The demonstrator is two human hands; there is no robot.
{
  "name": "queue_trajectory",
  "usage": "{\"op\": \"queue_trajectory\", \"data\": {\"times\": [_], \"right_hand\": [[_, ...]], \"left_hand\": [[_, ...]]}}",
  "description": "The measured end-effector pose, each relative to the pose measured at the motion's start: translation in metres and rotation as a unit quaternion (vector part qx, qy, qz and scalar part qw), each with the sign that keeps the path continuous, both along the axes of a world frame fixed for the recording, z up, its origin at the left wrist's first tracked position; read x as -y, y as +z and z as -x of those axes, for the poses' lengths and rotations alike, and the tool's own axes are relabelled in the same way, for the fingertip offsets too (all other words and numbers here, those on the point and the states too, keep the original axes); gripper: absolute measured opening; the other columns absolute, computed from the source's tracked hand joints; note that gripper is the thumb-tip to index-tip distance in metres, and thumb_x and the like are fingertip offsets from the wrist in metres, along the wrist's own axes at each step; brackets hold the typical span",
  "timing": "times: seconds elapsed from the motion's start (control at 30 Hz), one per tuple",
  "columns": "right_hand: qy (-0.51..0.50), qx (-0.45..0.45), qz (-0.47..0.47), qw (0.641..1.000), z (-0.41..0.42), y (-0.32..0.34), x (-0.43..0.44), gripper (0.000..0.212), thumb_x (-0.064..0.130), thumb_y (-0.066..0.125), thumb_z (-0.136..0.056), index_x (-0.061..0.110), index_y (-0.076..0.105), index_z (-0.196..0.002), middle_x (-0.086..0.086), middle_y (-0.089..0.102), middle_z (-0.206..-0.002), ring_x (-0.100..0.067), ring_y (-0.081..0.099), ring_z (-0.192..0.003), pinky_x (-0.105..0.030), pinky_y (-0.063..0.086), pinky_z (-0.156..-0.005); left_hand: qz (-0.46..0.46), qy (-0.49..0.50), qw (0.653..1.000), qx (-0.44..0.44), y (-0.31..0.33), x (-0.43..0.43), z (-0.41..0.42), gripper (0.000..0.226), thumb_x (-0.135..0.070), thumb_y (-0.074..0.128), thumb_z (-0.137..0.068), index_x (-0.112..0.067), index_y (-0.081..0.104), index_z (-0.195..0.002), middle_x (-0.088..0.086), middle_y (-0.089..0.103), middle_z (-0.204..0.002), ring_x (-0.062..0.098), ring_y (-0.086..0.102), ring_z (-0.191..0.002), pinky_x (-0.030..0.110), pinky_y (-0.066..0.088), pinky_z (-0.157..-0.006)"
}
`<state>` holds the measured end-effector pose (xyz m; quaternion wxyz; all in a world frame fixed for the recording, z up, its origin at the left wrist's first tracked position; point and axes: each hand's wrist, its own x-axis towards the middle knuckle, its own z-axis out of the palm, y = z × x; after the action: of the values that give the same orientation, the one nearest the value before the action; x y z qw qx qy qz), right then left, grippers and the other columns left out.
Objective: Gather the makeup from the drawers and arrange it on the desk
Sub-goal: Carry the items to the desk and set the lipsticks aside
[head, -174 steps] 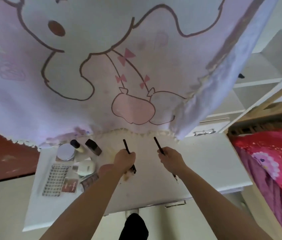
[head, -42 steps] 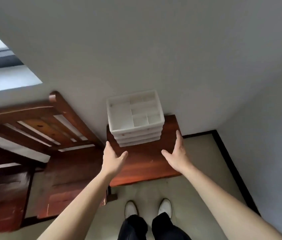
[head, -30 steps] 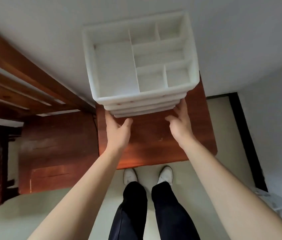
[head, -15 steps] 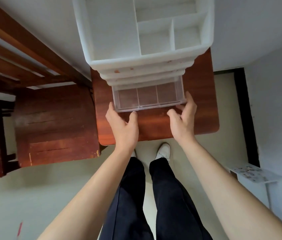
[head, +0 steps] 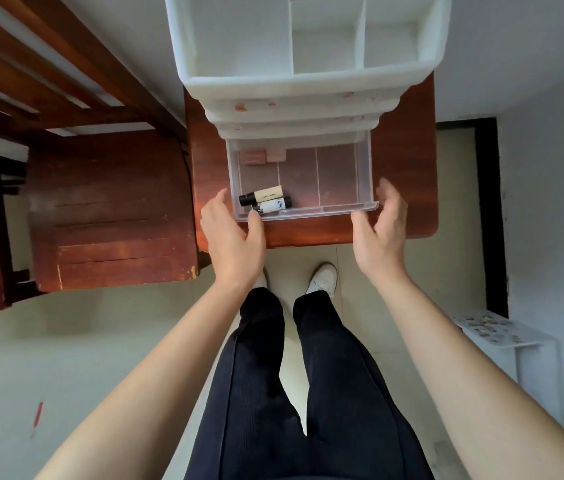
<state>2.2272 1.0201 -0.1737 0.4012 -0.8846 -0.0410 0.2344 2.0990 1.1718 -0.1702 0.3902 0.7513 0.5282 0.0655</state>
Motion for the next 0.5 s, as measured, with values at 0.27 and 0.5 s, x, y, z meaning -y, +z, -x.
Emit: {"op": "queue_trajectory", "data": {"times": [0.27, 0.5], "right_hand": [[0.238, 0.278, 0.114, 0.923, -0.017, 0.000, -0.013, 0.037, 0.022, 0.059, -0.088, 0.012, 0.063, -0.124, -0.012, 0.057, -0.129, -0.032, 0.048, -0.126, -0.045, 0.036, -0.104], [0.386, 0.238, 0.155, 0.878, -0.028, 0.002, -0.073, 0.034, 0.027, 0.056, -0.093, 0.016, 0.064, -0.124, -0.010, 0.061, -0.122, -0.034, 0.050, -0.120, -0.048, 0.032, -0.105]], "left_hand": [[-0.134, -0.236, 0.959, -0.077, -0.003, -0.037, -0.004, 0.045, -0.028, 0.058, -0.087, -0.013, 0.051, -0.128, 0.017, 0.041, -0.136, 0.035, 0.042, -0.122, 0.046, 0.043, -0.097], [-0.040, -0.226, 0.973, -0.002, -0.002, -0.039, 0.011, 0.047, -0.017, 0.049, -0.098, -0.013, 0.039, -0.144, 0.006, 0.043, -0.143, 0.018, 0.049, -0.121, 0.021, 0.036, -0.095]]}}
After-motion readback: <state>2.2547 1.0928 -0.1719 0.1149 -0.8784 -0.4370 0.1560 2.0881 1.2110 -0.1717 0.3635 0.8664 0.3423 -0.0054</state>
